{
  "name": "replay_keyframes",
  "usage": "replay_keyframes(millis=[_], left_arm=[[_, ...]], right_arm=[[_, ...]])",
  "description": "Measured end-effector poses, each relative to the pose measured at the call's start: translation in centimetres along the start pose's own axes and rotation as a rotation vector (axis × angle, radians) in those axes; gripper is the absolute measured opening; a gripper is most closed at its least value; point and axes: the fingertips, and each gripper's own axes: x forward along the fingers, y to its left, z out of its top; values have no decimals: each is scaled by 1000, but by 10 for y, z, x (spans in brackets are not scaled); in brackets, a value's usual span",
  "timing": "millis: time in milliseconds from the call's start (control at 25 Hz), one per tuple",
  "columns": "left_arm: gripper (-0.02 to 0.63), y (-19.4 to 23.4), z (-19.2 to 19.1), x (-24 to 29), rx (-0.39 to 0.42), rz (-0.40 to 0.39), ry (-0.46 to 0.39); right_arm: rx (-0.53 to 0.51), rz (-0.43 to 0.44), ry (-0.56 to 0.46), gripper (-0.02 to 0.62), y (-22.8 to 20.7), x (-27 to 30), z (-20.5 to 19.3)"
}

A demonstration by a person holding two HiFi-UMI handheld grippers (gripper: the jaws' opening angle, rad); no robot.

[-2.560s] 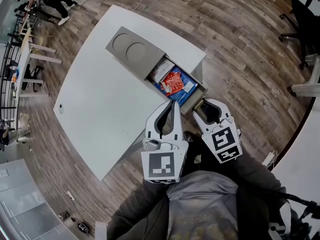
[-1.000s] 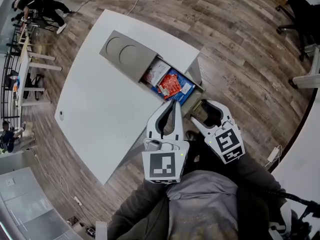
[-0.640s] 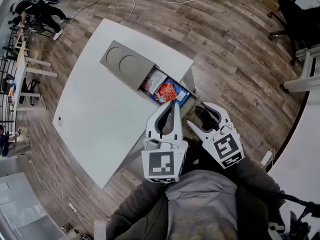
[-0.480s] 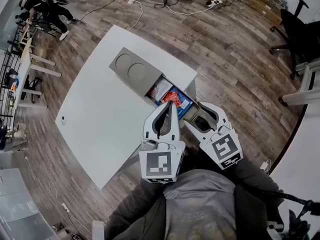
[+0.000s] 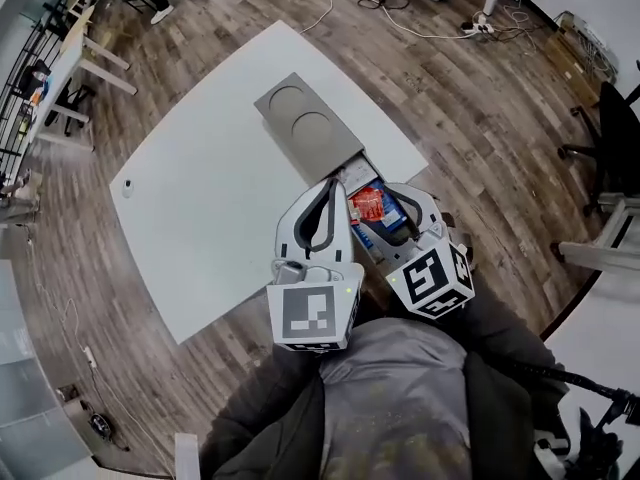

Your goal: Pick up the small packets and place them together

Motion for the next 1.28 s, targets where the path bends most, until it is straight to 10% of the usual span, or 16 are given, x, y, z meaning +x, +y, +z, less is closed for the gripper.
replay_keyframes(millis=[480, 920, 1080, 1280], left_arm=[[2, 39, -39, 8, -141, 145, 92], [2, 68, -57, 8, -193, 207, 115], [2, 69, -58, 7, -186, 205, 122], [2, 67, -55, 1, -176, 192, 121]], right_arm=[[-169, 315, 372, 258, 27, 44, -61], [-280, 378, 518, 249, 33, 63, -75], [-328, 363, 503, 36, 35, 64, -72], [-336, 339, 489, 23, 37, 60, -68]])
